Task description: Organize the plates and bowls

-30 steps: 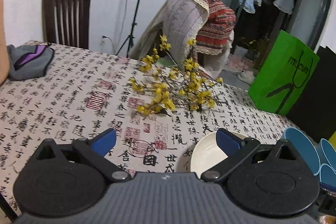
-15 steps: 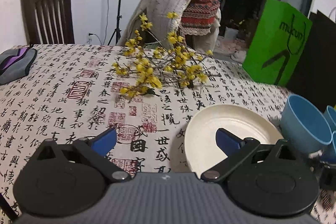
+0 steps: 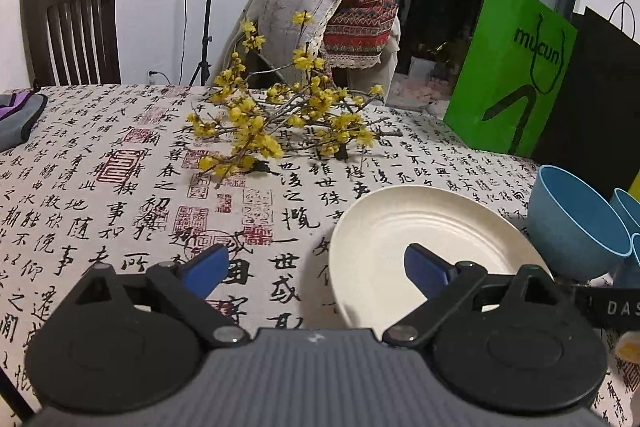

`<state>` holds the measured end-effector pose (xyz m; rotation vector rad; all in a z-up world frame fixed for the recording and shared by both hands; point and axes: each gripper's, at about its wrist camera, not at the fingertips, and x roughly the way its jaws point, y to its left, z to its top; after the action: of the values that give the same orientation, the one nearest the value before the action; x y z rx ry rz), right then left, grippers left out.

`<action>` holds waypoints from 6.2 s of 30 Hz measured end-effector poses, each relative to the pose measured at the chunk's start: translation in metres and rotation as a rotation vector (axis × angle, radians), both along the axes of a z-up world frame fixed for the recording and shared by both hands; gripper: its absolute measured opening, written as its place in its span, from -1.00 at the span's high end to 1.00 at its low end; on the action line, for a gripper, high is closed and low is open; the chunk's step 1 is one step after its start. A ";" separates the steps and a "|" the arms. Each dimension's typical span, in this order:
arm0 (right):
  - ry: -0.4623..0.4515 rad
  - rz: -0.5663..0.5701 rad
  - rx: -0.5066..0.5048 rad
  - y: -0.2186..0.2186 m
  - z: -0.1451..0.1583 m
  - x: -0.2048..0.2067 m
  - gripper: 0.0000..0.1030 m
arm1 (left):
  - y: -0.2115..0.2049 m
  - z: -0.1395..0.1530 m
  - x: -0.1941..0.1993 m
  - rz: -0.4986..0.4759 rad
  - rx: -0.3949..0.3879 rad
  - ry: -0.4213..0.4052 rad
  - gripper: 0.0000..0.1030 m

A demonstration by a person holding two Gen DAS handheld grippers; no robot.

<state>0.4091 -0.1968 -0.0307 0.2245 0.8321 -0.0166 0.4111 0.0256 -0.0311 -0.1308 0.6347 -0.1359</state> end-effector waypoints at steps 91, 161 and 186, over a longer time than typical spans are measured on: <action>-0.110 0.090 -0.066 0.015 -0.014 -0.004 0.63 | -0.021 -0.015 -0.001 -0.003 0.160 -0.052 0.60; -0.293 0.097 -0.061 0.043 0.038 -0.094 0.63 | 0.005 0.047 -0.092 0.067 0.171 -0.246 0.60; -0.338 0.101 -0.042 0.050 0.053 -0.139 0.63 | 0.012 0.066 -0.147 0.099 0.169 -0.292 0.60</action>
<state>0.2702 -0.1464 0.0219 0.1396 0.5051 0.0965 0.2641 0.0373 0.0353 0.0210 0.3454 -0.0044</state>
